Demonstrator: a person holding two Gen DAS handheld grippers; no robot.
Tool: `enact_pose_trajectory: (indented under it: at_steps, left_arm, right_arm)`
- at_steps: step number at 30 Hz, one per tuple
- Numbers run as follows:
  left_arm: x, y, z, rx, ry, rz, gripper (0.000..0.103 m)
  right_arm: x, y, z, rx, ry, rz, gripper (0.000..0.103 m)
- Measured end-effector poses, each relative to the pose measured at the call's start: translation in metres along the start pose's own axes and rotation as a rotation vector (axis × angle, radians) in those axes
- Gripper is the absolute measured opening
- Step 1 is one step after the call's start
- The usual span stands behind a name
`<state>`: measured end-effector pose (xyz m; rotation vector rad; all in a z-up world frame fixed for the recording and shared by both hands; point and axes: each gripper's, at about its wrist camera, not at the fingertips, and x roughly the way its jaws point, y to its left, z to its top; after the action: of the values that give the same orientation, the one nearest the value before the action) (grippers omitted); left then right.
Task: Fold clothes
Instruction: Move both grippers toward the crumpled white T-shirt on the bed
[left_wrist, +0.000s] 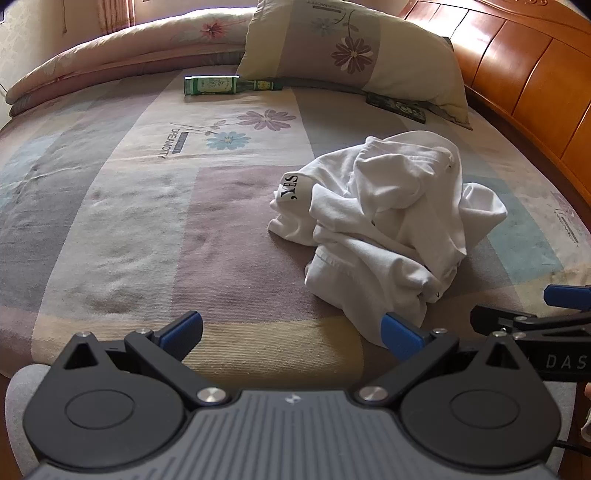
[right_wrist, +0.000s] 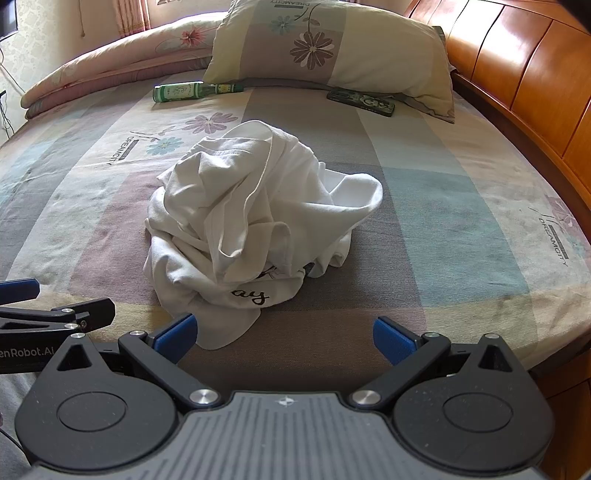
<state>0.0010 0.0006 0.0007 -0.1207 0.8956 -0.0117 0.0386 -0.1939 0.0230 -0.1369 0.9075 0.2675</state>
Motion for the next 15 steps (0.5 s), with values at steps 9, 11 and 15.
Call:
enact_pose_trajectory:
  at_steps: [9, 11, 15]
  left_arm:
    - [0.003, 0.002, 0.003, 0.004, 0.024, -0.01, 0.102]
    - [0.004, 0.002, 0.005, 0.002, 0.031, -0.019, 0.102]
    - [0.007, 0.003, 0.009, -0.009, 0.059, -0.064, 0.102]
  right_arm:
    - [-0.005, -0.005, 0.001, 0.003, -0.017, -0.001, 0.103]
    - [-0.004, -0.01, 0.001, 0.018, -0.019, 0.002, 0.103]
    - [-0.005, -0.016, 0.001, 0.046, -0.014, 0.004, 0.103]
